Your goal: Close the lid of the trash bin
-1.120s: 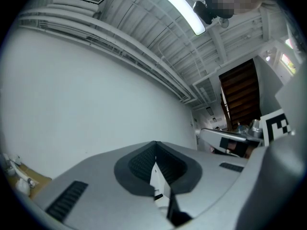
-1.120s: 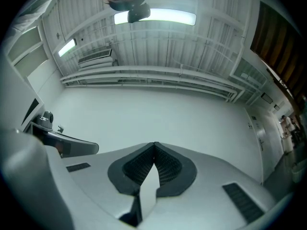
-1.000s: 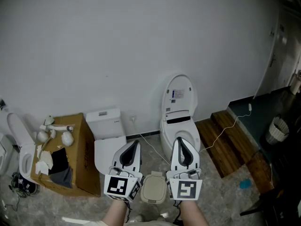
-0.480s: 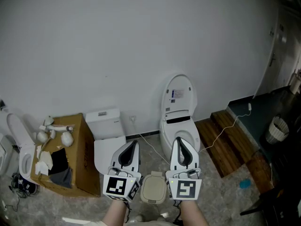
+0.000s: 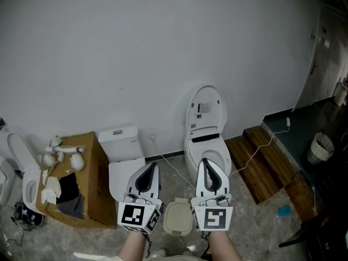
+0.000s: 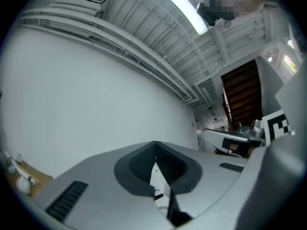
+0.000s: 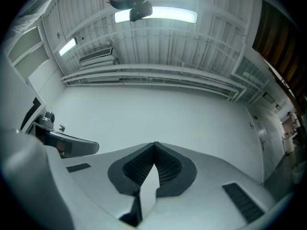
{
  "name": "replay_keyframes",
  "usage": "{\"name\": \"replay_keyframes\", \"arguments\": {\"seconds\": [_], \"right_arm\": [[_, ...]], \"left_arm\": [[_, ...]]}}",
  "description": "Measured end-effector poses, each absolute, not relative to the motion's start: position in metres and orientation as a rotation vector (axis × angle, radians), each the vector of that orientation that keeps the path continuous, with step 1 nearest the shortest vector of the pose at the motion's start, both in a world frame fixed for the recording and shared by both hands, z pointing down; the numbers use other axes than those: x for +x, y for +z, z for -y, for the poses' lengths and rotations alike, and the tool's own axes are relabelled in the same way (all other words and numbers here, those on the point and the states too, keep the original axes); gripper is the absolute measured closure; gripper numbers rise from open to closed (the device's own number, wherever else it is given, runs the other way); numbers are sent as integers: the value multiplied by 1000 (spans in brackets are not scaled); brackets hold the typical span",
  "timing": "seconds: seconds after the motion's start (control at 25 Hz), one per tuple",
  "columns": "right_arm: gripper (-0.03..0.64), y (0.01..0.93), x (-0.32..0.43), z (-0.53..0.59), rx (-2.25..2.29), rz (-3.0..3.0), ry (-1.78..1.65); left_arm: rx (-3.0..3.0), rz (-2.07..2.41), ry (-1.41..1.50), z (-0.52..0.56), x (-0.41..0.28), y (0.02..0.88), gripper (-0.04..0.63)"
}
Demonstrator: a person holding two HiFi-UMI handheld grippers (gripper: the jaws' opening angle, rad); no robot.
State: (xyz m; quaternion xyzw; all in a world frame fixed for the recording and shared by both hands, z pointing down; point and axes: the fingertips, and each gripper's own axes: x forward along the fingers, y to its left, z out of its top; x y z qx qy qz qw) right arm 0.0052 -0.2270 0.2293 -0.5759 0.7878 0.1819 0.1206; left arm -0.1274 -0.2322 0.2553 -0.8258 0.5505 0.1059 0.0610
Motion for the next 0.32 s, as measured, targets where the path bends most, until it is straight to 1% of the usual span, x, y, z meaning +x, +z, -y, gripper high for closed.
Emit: {"name": "replay_keyframes", "arguments": {"seconds": [0.32], "right_arm": [[609,231,2,226,-1679,-2317,542]], "left_arm": [[-2488,-1676,318,232,-133,255,597]]}}
